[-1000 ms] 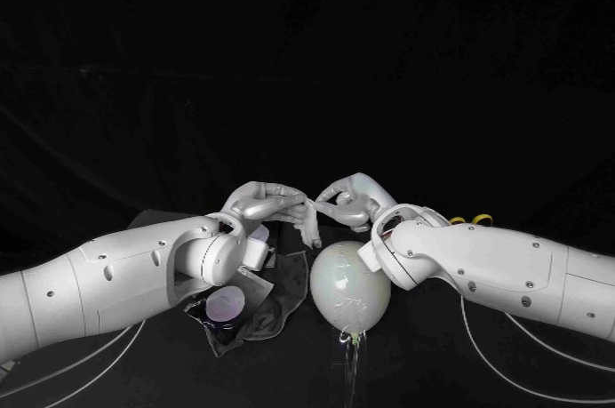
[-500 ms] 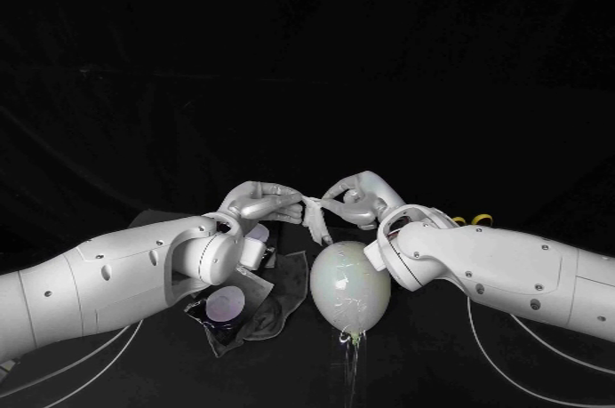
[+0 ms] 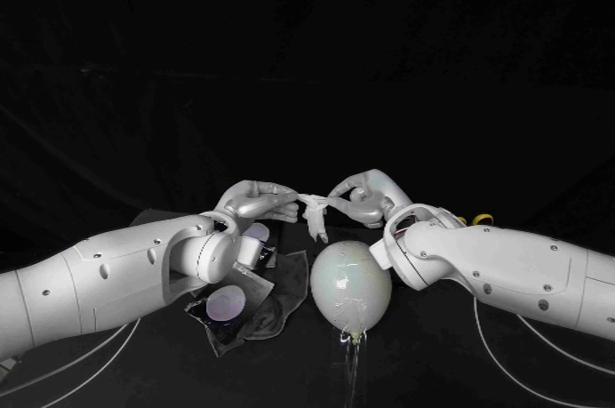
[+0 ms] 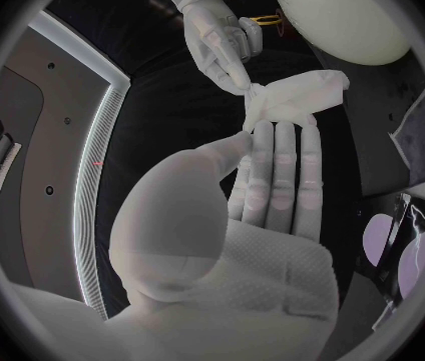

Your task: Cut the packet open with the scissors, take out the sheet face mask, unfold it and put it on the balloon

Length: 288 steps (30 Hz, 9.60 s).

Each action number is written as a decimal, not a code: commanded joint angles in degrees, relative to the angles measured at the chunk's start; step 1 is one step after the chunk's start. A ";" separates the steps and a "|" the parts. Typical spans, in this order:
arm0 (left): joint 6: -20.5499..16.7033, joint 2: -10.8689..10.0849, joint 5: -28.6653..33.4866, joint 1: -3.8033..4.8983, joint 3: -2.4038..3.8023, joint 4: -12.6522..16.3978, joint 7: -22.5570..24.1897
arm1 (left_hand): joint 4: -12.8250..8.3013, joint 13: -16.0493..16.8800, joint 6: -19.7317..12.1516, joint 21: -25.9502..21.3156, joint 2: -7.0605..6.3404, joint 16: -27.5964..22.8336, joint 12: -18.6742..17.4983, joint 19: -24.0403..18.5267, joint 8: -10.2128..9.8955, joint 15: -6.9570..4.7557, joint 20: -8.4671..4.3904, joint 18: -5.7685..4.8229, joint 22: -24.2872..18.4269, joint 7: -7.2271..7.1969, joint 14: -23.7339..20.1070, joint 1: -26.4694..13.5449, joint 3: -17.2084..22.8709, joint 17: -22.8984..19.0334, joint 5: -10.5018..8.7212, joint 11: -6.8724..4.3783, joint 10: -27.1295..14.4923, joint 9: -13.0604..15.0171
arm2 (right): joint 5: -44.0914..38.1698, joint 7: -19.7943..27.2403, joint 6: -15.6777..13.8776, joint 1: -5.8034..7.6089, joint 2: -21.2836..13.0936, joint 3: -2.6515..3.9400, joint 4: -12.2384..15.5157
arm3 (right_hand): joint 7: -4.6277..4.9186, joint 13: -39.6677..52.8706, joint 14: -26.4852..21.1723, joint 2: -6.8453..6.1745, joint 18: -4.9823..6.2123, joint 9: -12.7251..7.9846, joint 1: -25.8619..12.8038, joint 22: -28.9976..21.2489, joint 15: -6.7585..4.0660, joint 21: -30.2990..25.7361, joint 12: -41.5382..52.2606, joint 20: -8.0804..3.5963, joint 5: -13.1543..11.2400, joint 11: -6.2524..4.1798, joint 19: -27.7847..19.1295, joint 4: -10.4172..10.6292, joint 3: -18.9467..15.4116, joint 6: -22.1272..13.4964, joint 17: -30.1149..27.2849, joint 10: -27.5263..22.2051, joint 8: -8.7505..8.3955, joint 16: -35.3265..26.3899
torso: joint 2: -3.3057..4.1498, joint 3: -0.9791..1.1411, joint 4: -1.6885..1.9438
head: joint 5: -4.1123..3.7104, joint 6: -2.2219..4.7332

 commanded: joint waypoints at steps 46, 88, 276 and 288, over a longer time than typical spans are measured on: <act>-1.58 -2.12 -0.57 0.08 0.08 -2.93 0.17 | -0.26 0.68 -0.18 1.09 0.57 0.17 0.66 -0.85 0.52 -0.30 -0.08 0.90 0.61 0.06 0.17 -0.12 1.04 0.35 0.19 -0.09 -0.47 11.63 | 0.05 2.73 -4.56 0.02 -3.60 0.50 -1.72 | -0.62 6.17 6.07 0.03 -0.63 2.18 0.13 11.41 -0.55 0.64 0.03 0.03 0.16 -0.57 0.61 -0.53 0.66 0.43 15.09 0.82 2.16 0.24 | -0.03 0.00 0.00 | -0.05 -0.02; -1.82 -2.35 -1.25 0.07 0.09 -4.85 0.44 | -0.39 1.08 -0.29 1.62 0.49 0.25 0.90 -1.17 0.62 -0.32 -0.11 0.89 0.96 0.06 0.16 -0.26 1.42 0.53 0.19 -0.10 -0.63 12.15 | 0.05 4.10 -6.16 1.57 -5.63 1.29 -0.33 | -0.66 6.44 6.07 -0.28 -0.74 2.38 0.19 11.56 -0.61 1.20 0.35 -0.06 0.16 -0.62 0.88 -0.88 0.83 0.29 15.09 1.04 2.43 0.24 | 0.02 -0.03 0.03 | -0.63 0.24; 10.30 0.47 -10.31 12.11 1.61 -5.58 -0.50 | -0.47 2.40 -1.08 2.88 0.49 0.24 1.55 -2.78 0.65 -0.08 0.15 0.73 1.85 0.31 -0.47 -0.79 2.00 1.08 0.17 0.14 -1.69 13.81 | 9.04 14.24 19.82 2.12 -2.22 0.01 -8.69 | 3.85 -70.31 -32.79 3.63 7.04 0.03 14.86 -41.08 8.33 -68.61 -68.56 9.72 0.15 4.74 -34.61 3.97 -13.00 0.28 -51.40 -9.20 -6.82 -59.60 | -0.06 0.00 0.07 | -2.02 2.49; 9.20 -0.24 -10.32 11.12 1.07 -5.98 -0.33 | -0.44 2.46 -1.09 2.94 0.51 0.27 1.60 -2.80 0.66 -0.08 0.16 0.74 1.88 0.30 -0.46 -0.81 2.01 1.11 0.17 0.13 -1.70 13.87 | -0.47 10.23 15.71 4.16 -2.48 0.19 -8.31 | 3.89 -70.40 -31.77 2.54 6.99 0.18 13.68 -39.98 8.09 -67.60 -68.95 9.35 0.15 4.73 -34.27 2.91 -10.90 0.31 -51.71 -8.68 -6.41 -59.86 | -0.07 -0.03 0.02 | -2.01 2.80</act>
